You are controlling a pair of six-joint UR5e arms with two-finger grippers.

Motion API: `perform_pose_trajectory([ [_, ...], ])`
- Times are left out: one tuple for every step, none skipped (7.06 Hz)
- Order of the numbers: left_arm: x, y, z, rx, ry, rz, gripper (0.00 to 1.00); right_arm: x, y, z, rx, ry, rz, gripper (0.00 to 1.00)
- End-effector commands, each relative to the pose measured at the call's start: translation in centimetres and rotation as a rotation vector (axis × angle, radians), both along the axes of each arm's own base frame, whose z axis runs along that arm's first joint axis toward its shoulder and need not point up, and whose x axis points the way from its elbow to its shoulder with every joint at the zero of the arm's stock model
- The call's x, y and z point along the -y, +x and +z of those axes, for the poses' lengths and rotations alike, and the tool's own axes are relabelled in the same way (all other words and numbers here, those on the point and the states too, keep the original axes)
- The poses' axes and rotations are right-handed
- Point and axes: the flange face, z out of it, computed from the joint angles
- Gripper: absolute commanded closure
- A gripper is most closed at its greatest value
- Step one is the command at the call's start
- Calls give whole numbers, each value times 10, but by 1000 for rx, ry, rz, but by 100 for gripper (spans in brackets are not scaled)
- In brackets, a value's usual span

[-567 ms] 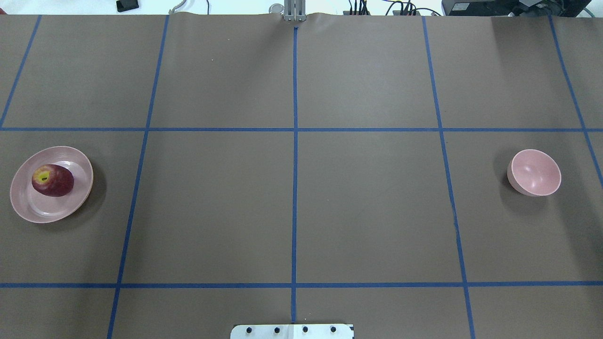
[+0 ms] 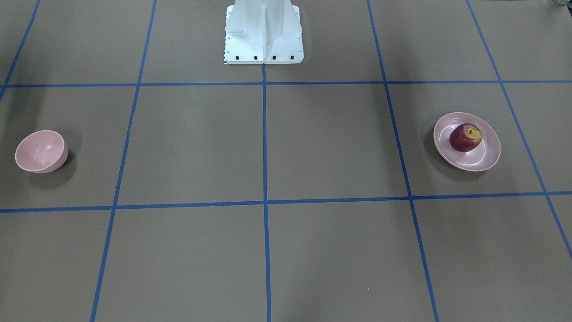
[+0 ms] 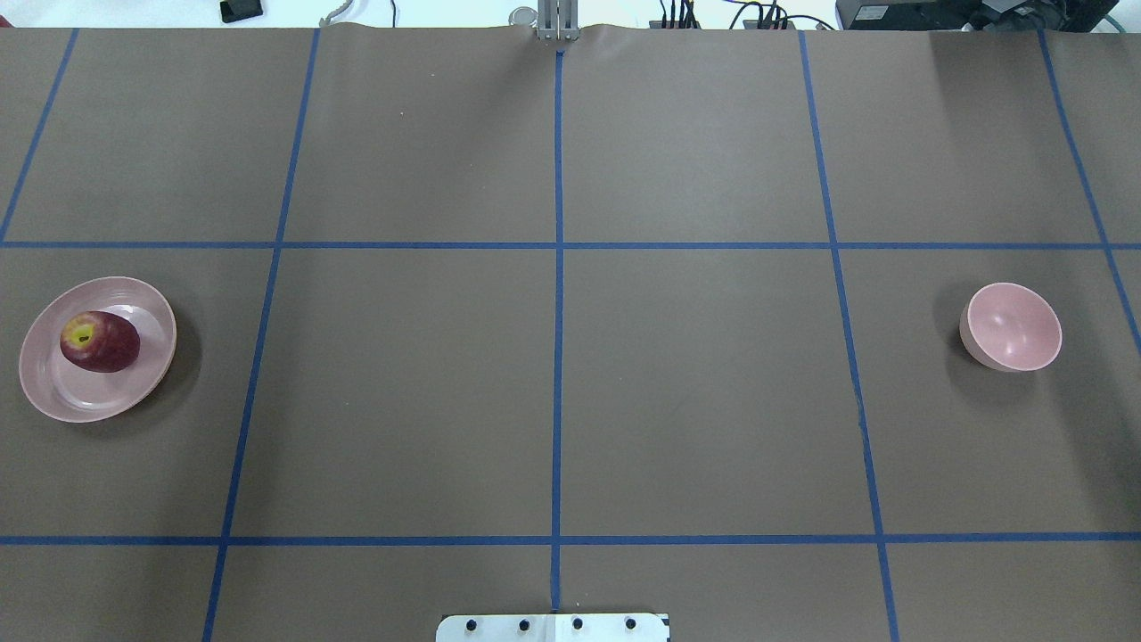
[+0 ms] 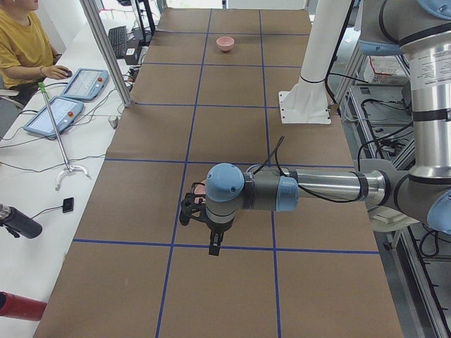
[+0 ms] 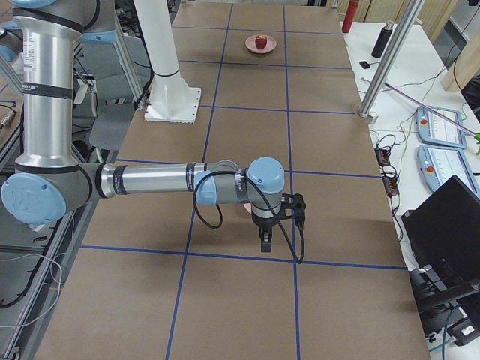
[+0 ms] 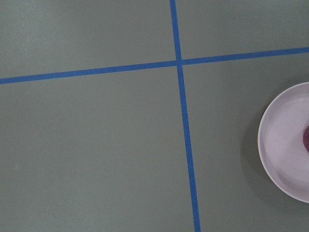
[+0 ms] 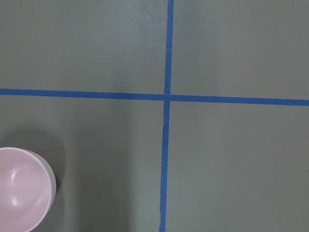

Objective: Move apple from plate to bowl

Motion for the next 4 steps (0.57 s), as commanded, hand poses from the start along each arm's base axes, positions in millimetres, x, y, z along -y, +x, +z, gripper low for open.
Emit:
perform_pose_trajectory([
  [-1, 0, 0, 1, 5, 2, 2, 0, -22, -16, 155, 4, -47, 0],
  [0, 1, 1, 1, 5, 3, 2, 1, -42, -23, 187, 26, -94, 0],
  [0, 0, 2, 1, 5, 2, 2, 5, -63, -19, 114, 75, -137, 0],
  [0, 1, 2, 1, 5, 3, 2, 8, -91, -20, 73, 61, -124, 0],
])
